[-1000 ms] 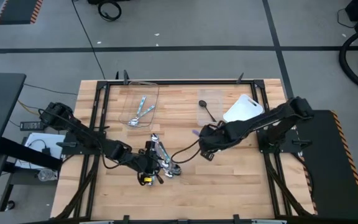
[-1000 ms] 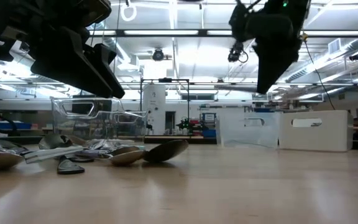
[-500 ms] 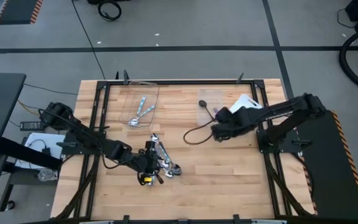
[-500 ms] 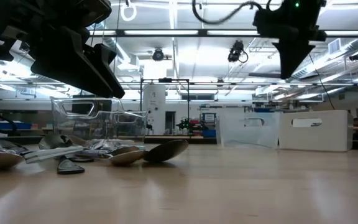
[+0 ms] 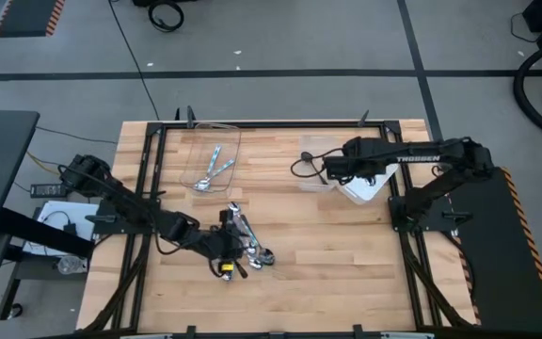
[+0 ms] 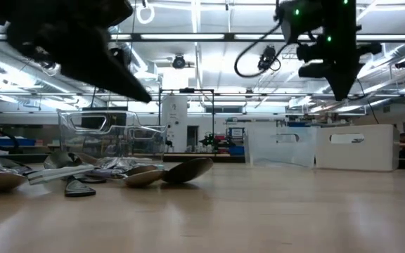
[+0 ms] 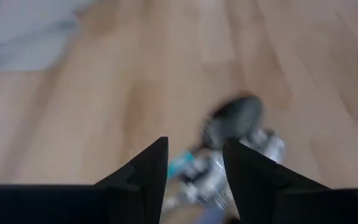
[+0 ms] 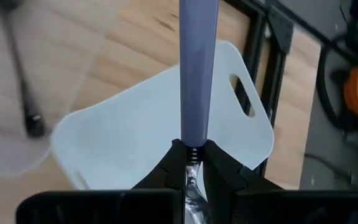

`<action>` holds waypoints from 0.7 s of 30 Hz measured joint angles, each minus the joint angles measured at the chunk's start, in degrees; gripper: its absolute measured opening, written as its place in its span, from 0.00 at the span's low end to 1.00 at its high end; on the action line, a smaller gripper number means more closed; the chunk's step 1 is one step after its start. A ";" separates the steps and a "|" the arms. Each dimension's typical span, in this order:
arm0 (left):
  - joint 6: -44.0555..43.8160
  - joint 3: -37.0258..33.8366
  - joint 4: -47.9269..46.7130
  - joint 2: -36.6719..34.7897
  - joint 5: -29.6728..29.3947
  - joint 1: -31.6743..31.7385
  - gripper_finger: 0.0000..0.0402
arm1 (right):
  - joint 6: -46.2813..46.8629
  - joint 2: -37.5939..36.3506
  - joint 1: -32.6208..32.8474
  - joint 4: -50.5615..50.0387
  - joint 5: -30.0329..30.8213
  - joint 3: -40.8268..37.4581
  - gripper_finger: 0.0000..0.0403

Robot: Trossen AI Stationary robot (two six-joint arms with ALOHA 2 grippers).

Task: Sort silverware by color (type)
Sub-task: Put the purple spoon into the white bin

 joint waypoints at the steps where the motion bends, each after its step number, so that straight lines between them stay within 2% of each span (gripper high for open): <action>1: -0.51 0.00 1.08 0.00 -1.47 0.32 0.40 | 0.89 0.00 -0.91 0.60 -0.19 -1.02 0.10; 5: -0.05 0.00 3.66 0.00 -2.70 1.40 0.40 | 6.53 -0.59 -3.07 3.26 0.17 -5.99 0.10; 12: 6.34 0.00 3.49 0.17 -2.05 1.35 0.40 | 14.11 -5.81 -4.60 16.60 -1.28 -16.58 0.10; 16: 10.05 0.02 3.34 0.17 -2.00 1.41 0.40 | 18.11 -6.61 -5.69 17.85 -3.97 -19.55 0.10; 21: 13.26 0.00 3.77 0.17 -1.89 1.83 0.40 | 18.71 -6.64 -7.24 20.77 -7.43 -22.33 0.10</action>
